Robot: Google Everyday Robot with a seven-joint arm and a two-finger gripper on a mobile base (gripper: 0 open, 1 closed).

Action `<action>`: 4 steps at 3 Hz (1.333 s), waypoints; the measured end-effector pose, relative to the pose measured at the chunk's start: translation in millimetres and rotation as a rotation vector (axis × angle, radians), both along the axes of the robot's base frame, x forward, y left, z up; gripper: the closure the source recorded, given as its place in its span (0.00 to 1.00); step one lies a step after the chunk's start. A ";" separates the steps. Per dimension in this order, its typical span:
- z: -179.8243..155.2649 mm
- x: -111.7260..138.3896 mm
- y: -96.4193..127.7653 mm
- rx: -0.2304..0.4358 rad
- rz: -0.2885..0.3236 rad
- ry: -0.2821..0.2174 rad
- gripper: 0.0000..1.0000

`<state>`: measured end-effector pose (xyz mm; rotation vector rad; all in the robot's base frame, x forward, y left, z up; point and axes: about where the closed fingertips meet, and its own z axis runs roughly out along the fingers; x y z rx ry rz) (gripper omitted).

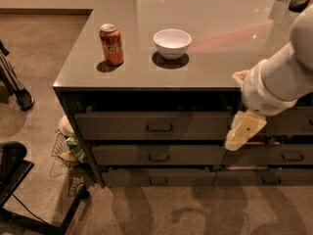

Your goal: Open top drawer

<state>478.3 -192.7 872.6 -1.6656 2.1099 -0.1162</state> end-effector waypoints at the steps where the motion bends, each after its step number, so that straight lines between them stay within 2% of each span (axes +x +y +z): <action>1: -56.8 41.9 7.7 -0.077 -0.048 -0.099 0.00; 2: -80.3 92.1 9.1 -0.090 -0.080 -0.220 0.00; 3: -57.9 112.5 8.0 -0.087 -0.086 -0.328 0.00; 4: -36.2 91.0 3.8 -0.119 -0.054 -0.297 0.00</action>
Offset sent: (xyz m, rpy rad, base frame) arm 0.1671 0.0144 -0.0934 -0.0766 -0.4449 -0.1173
